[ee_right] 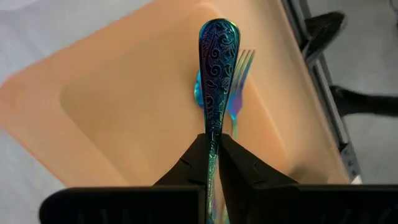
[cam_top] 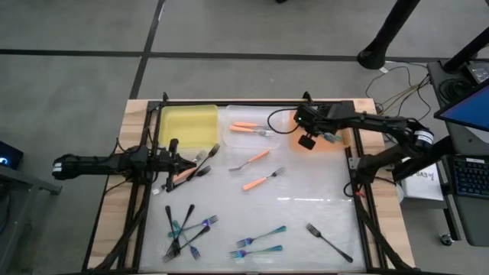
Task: Sort silverware by color (type)
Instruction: Put the iridescent fork into the orange bin, then put the orange fork into the transparent bin
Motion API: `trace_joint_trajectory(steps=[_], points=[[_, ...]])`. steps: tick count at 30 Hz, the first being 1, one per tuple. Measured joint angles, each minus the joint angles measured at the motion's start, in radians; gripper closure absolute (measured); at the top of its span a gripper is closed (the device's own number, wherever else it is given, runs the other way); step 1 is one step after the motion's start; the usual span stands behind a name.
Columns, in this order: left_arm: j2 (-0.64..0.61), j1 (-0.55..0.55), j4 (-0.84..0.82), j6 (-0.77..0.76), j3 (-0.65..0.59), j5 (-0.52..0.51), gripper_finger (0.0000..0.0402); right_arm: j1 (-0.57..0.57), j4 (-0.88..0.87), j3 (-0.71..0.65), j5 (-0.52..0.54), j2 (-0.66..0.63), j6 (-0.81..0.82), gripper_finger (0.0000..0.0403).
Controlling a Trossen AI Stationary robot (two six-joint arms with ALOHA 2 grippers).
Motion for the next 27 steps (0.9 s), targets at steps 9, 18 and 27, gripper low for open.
trace_joint_trajectory(steps=[9, 18, 27], points=[[0.000, 0.000, 0.000, 0.000, 0.000, 0.000, 0.0402, 0.001, -0.078, 0.080, -0.008, 0.081, 0.049, 0.0345], [0.000, 0.000, 0.000, 0.000, 0.000, 0.000, 0.0402, 0.012, -0.158, 0.193, -0.280, 0.080, 0.271, 0.0304], [0.000, 0.000, 0.000, 0.000, 0.000, 0.000, 0.0402, 0.260, 0.072, 0.193, -0.574, 0.114, 0.174, 0.0316]])
